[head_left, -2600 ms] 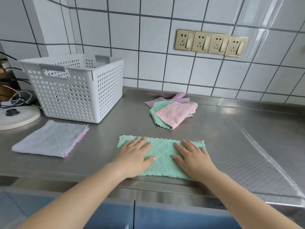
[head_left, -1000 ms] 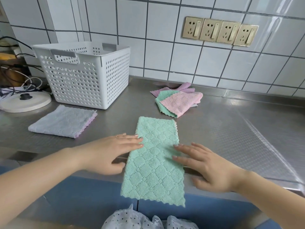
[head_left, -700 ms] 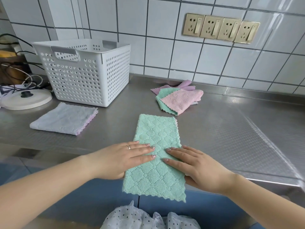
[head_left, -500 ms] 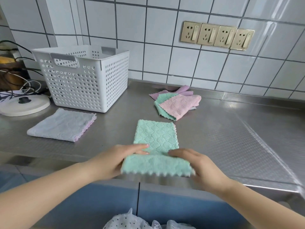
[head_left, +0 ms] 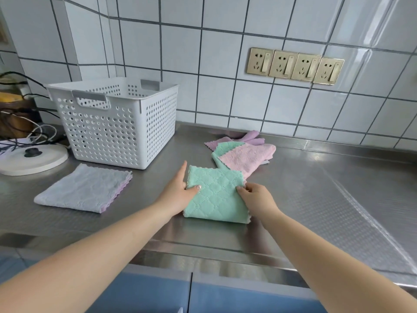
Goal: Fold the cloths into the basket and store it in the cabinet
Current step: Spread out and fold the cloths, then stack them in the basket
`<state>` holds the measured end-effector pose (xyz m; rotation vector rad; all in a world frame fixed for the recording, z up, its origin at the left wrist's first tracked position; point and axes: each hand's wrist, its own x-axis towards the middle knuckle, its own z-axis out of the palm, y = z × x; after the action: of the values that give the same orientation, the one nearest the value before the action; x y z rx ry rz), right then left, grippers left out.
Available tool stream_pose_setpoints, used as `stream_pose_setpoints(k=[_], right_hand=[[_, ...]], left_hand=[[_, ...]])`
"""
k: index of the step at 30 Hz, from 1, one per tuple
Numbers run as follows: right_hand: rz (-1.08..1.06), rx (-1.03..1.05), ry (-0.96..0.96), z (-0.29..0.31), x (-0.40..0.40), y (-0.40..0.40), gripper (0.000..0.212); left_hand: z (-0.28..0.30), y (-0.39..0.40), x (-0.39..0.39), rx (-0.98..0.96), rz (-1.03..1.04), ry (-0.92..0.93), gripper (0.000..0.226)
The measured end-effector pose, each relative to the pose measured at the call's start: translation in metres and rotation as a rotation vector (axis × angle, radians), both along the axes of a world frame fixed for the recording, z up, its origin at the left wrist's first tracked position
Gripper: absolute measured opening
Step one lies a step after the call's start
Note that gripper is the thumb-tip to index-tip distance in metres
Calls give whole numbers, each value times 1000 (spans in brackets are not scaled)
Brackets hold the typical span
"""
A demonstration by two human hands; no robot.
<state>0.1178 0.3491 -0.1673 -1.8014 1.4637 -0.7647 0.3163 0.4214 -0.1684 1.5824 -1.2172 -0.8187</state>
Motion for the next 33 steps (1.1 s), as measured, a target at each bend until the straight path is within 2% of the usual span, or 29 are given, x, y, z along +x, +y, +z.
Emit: stream_pose_setpoints(k=[2,4,7,9,11,12,14,16,17,19,21,24,27,33], right_hand=[[-17,12,106,-2,2,-6,29],[-29,36,146,-4,3,-11,30],[-27,88,118,-4,3,-15,35],[-25,116,97,-4,3,-16,33],[-28,174,50,-1,0,-16,24],[-34,202,37,3,-2,-15,20],[-52,166,119,15,-6,-17,17],[-65,-14,345,28,-11,-19,27],[-53,-112,417,30,-10,-20,38],[29,-246,436,32,4,-14,47],[144,-307,468,26,26,-6,44],[249,-286,628,6,49,4,39],[270,-260,716,-19,46,7,43],[222,-217,730,-30,20,-2,59]], left_hand=[[-2,-9,3,62,-9,-38,71],[-2,-16,4,111,-38,-141,55],[-3,-23,5,166,-54,-183,27],[-4,-24,7,196,-75,-154,22],[0,-23,9,203,-94,-129,23],[3,-23,12,182,-85,-174,27],[12,-24,21,109,-9,-418,35],[20,-23,25,21,57,-656,36],[23,-22,22,-18,35,-711,35],[23,-23,7,-52,-100,-788,37],[19,-27,-14,-20,-204,-906,43],[7,-31,-30,80,-248,-1060,50],[-12,-26,-26,169,-268,-1056,53],[-23,-25,-12,182,-245,-991,55]])
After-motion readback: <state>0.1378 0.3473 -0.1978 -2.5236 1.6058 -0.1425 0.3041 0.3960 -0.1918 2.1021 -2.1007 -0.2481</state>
